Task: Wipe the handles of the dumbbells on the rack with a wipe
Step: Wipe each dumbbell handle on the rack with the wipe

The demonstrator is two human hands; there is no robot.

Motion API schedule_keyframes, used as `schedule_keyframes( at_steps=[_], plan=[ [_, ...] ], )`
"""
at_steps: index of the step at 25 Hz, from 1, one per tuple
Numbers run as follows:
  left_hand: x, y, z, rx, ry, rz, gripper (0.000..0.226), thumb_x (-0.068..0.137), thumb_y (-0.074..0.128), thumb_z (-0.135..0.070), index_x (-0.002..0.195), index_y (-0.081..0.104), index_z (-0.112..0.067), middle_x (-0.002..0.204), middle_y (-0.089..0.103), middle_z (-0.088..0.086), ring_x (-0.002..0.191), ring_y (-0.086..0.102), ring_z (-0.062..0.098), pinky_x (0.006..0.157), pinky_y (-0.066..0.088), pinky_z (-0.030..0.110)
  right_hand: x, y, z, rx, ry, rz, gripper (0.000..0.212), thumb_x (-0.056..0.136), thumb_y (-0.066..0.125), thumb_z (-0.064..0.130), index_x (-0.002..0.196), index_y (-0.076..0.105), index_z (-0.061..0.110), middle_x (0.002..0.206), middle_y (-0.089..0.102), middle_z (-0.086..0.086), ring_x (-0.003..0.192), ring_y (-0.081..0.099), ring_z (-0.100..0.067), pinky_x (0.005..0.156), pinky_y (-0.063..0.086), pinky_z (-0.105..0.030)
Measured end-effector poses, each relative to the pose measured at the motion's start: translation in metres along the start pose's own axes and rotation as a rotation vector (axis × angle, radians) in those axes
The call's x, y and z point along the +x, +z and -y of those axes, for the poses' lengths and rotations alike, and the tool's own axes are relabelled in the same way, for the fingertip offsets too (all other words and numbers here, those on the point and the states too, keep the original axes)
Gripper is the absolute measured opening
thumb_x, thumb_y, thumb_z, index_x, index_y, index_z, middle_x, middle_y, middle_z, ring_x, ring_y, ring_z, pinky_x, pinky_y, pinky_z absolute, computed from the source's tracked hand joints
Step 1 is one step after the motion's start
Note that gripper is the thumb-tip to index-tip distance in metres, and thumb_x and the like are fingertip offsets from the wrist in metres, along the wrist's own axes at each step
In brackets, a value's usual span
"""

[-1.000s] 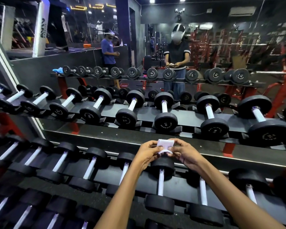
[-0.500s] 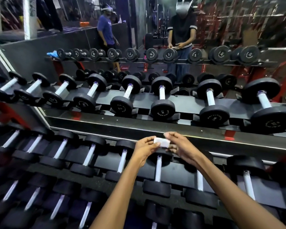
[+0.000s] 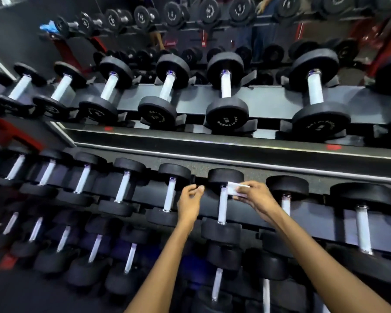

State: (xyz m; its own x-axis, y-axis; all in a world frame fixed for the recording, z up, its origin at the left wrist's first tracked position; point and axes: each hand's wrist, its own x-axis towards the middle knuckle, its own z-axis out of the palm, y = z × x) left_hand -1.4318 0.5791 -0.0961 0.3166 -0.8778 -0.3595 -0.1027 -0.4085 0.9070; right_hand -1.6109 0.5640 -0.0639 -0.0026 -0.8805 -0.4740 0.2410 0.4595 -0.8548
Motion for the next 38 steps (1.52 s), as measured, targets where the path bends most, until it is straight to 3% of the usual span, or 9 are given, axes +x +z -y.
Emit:
schedule_keyframes(
  at_steps=[3, 11, 13, 15, 18, 23, 29, 33, 38],
  plan=[
    [0.028, 0.000, 0.058, 0.211, -0.027, -0.160, 0.037, 0.098, 0.055, -0.022, 0.129, 0.051, -0.001, 0.131, 0.057, 0.017, 0.121, 0.053, 0.030, 0.098, 0.036, 0.029, 0.033, -0.024, -0.048, -0.028, 0.074, -0.143, 0.016, 0.086, 0.048, -0.017, 0.088, 0.058, -0.005, 0.086, 0.057, -0.016, 0.064, 0.058, -0.020, 0.050, 0.054, -0.017],
    [0.157, 0.039, 0.167, 0.642, 0.330, 0.047, 0.052, 0.104, 0.038, -0.028, 0.149, 0.029, -0.004, 0.160, 0.018, 0.010, 0.149, 0.010, 0.024, 0.117, 0.005, 0.025, 0.121, -0.054, -0.189, -0.420, 0.195, -0.264, 0.031, 0.089, 0.049, -0.009, 0.116, 0.061, -0.002, 0.097, 0.062, -0.008, 0.077, 0.061, -0.016, 0.067, 0.058, -0.021],
    [0.191, 0.053, 0.181, 0.777, 0.467, 0.092, 0.057, 0.102, 0.029, -0.034, 0.149, 0.028, -0.004, 0.160, 0.016, 0.009, 0.149, 0.009, 0.024, 0.118, 0.008, 0.033, 0.137, -0.054, -0.201, -0.616, 0.138, -0.171, 0.032, 0.089, 0.051, -0.004, 0.115, 0.065, 0.009, 0.099, 0.064, 0.000, 0.085, 0.061, -0.015, 0.082, 0.054, -0.026],
    [0.216, 0.066, 0.201, 0.942, 0.558, 0.120, 0.061, 0.099, 0.022, -0.036, 0.149, 0.029, -0.003, 0.161, 0.015, 0.009, 0.149, 0.009, 0.025, 0.119, 0.009, 0.041, 0.153, -0.046, -0.203, -0.737, 0.157, 0.036, 0.034, 0.089, 0.049, -0.004, 0.113, 0.065, 0.014, 0.099, 0.064, 0.008, 0.089, 0.059, -0.009, 0.079, 0.044, -0.012],
    [0.225, 0.077, 0.224, 1.102, 0.646, 0.031, 0.060, 0.097, 0.025, -0.033, 0.148, 0.031, -0.002, 0.160, 0.020, 0.010, 0.148, 0.015, 0.025, 0.118, 0.006, 0.041, 0.157, -0.045, -0.198, -0.563, 0.300, 0.310, 0.034, 0.088, 0.048, -0.011, 0.105, 0.066, 0.013, 0.095, 0.069, 0.007, 0.084, 0.064, -0.001, 0.077, 0.044, -0.006],
    [0.227, 0.075, 0.229, 1.136, 0.702, -0.014, 0.059, 0.096, 0.028, -0.030, 0.149, 0.030, -0.003, 0.160, 0.020, 0.009, 0.148, 0.014, 0.024, 0.118, 0.002, 0.038, 0.152, -0.048, -0.194, -0.538, 0.269, 0.339, 0.046, 0.087, 0.043, -0.016, 0.112, 0.062, 0.017, 0.104, 0.070, 0.003, 0.095, 0.064, -0.005, 0.092, 0.046, -0.019],
    [0.225, 0.074, 0.230, 1.133, 0.692, -0.015, 0.059, 0.097, 0.025, -0.030, 0.150, 0.028, -0.004, 0.161, 0.018, 0.007, 0.149, 0.011, 0.022, 0.120, 0.003, 0.038, 0.154, -0.040, -0.191, -0.748, 0.305, 0.260, 0.031, 0.082, 0.044, -0.009, 0.101, 0.066, 0.001, 0.099, 0.070, -0.016, 0.082, 0.057, -0.013, 0.081, 0.047, -0.034],
    [0.224, 0.075, 0.229, 1.119, 0.689, -0.026, 0.060, 0.097, 0.023, -0.031, 0.151, 0.026, -0.006, 0.161, 0.017, 0.006, 0.149, 0.009, 0.021, 0.120, 0.004, 0.039, 0.150, -0.021, -0.190, -0.813, 0.292, 0.143, 0.017, 0.083, 0.050, 0.000, 0.088, 0.066, 0.002, 0.084, 0.065, -0.008, 0.079, 0.053, -0.016, 0.069, 0.043, -0.029],
    [0.224, 0.075, 0.229, 1.112, 0.698, -0.037, 0.060, 0.096, 0.024, -0.031, 0.151, 0.026, -0.006, 0.161, 0.018, 0.006, 0.149, 0.010, 0.021, 0.120, 0.004, 0.039, 0.134, -0.009, -0.179, -1.104, 0.298, 0.123, 0.016, 0.089, 0.045, 0.011, 0.099, 0.056, 0.009, 0.113, 0.062, -0.012, 0.103, 0.057, -0.029, 0.075, 0.039, -0.028]
  ],
)
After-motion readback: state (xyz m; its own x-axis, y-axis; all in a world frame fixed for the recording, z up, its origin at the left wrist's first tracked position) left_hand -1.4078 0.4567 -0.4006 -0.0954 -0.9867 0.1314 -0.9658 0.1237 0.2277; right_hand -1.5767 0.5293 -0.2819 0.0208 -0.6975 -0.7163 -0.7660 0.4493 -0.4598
